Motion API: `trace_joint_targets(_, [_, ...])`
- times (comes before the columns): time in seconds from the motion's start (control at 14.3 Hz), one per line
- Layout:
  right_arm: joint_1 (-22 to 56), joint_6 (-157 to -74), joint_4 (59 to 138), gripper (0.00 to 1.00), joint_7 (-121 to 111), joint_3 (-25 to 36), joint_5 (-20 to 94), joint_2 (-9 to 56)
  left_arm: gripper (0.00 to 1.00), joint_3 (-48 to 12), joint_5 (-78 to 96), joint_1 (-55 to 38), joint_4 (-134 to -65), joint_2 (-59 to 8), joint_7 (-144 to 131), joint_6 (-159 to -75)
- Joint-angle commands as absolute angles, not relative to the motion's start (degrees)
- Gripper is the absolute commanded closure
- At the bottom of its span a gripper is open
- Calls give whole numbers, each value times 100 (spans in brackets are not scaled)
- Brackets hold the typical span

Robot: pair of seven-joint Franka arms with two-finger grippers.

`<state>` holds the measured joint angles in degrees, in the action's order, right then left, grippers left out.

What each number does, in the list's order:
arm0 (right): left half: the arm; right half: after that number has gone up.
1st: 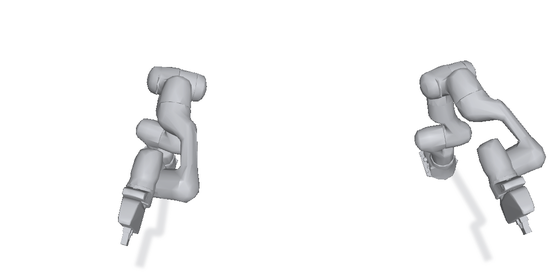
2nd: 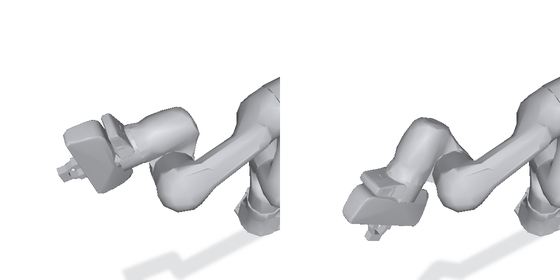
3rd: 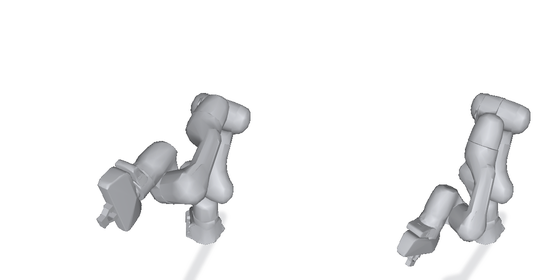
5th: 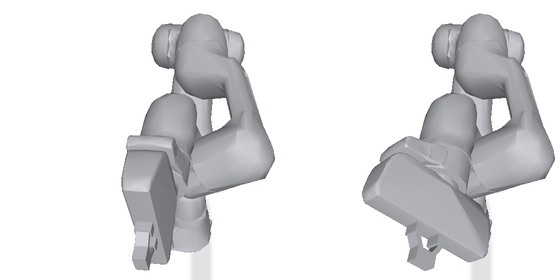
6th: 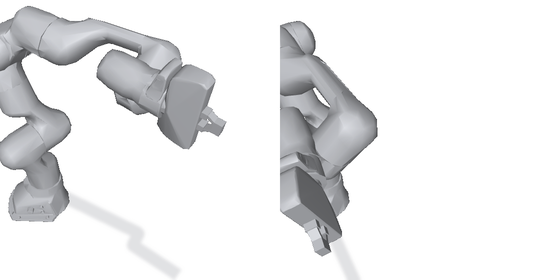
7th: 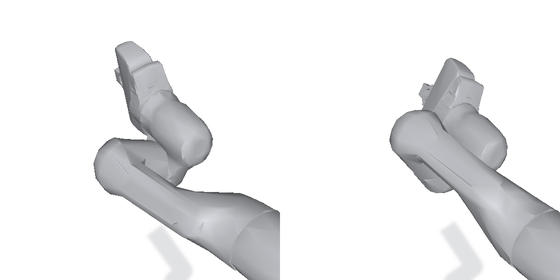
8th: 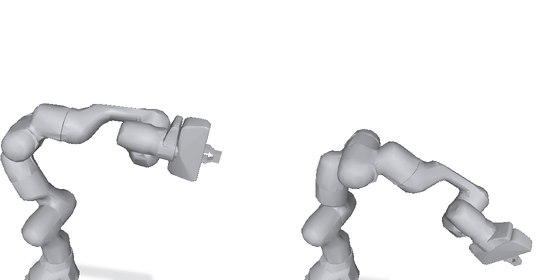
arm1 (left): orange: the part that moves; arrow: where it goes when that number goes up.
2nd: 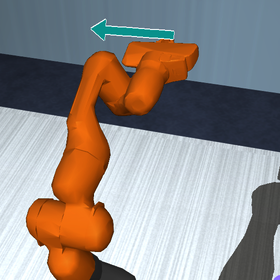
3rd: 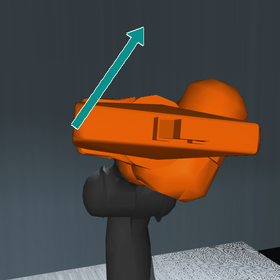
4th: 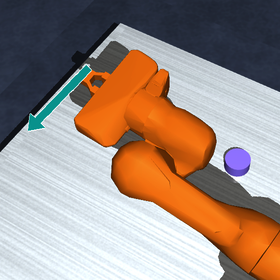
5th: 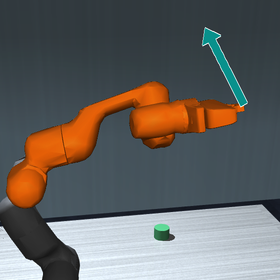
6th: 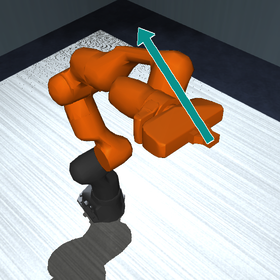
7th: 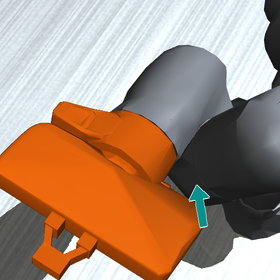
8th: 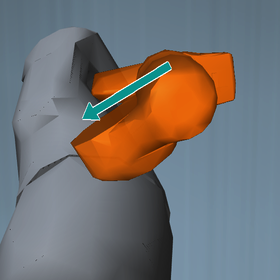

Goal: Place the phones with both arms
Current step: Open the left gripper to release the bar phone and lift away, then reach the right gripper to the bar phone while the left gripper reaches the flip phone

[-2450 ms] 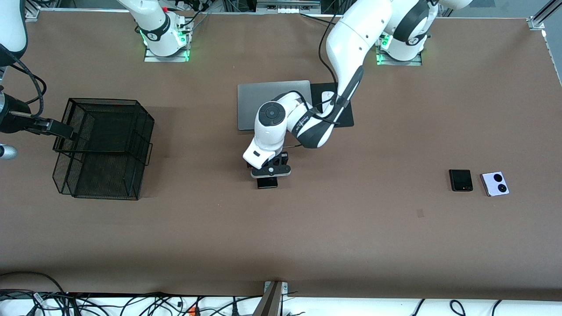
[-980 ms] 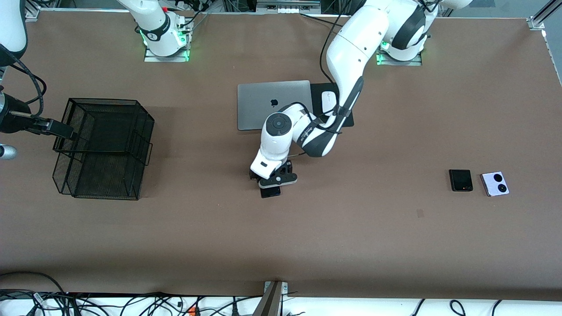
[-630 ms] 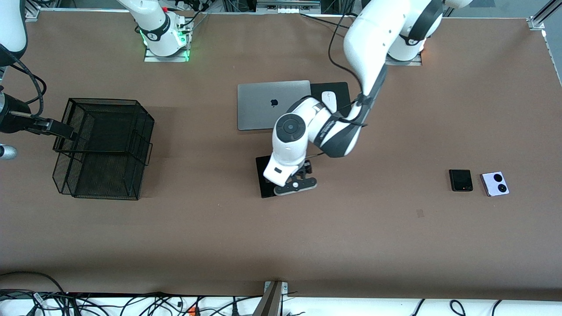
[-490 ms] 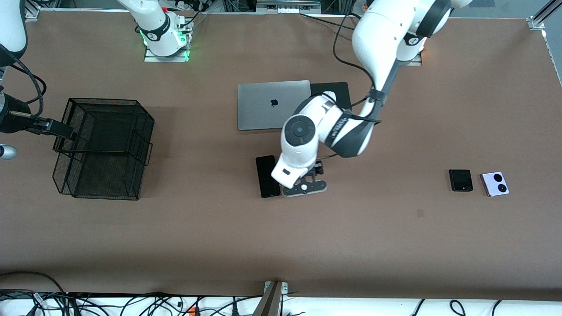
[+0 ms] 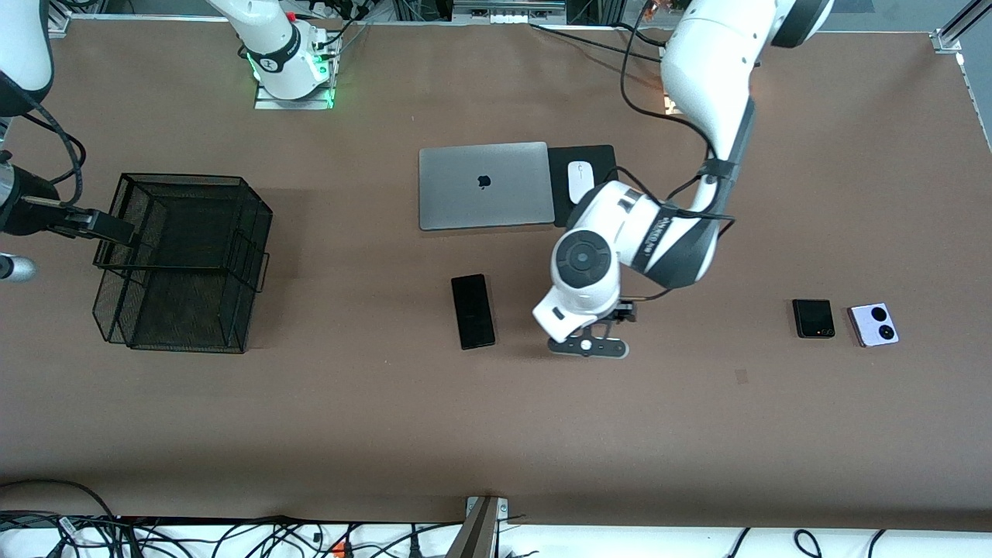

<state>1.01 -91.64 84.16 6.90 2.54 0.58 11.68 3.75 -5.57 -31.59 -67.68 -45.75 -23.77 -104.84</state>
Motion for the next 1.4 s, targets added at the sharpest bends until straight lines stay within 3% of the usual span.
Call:
trace_joint_targets(0.0, [535, -9193, 8376, 0, 764, 229, 132, 1247, 0, 352, -668, -2788, -7707, -3815, -1384, -10486])
trace_joint_targets(0.21, [1290, -9438, 8350, 0, 1535, 220, 114, 1449, 0, 352, -842, -2235, -8251, -3315, -84, -10433])
trace_joint_targets(0.42, [1844, -10219, 8341, 0, 2003, 220, 167, 1914, 0, 369, -871, -1846, -8192, -3304, 632, -10318])
trace_joint_targets(0.7, [2153, -10801, 8297, 0, 2451, -69, 525, 2468, 0, 308, 271, -1099, -8252, -3296, 738, -10310])
trace_joint_targets(0.98, [2443, -11328, 8323, 0, 2479, -220, 800, 2856, 0, 299, -806, -1090, -8305, -3217, 1325, -10125])
trace_joint_targets(1.33, [2995, -12249, 8314, 0, 2434, -220, 546, 3558, 0, 316, -870, -511, -8376, -3041, 2484, -10239])
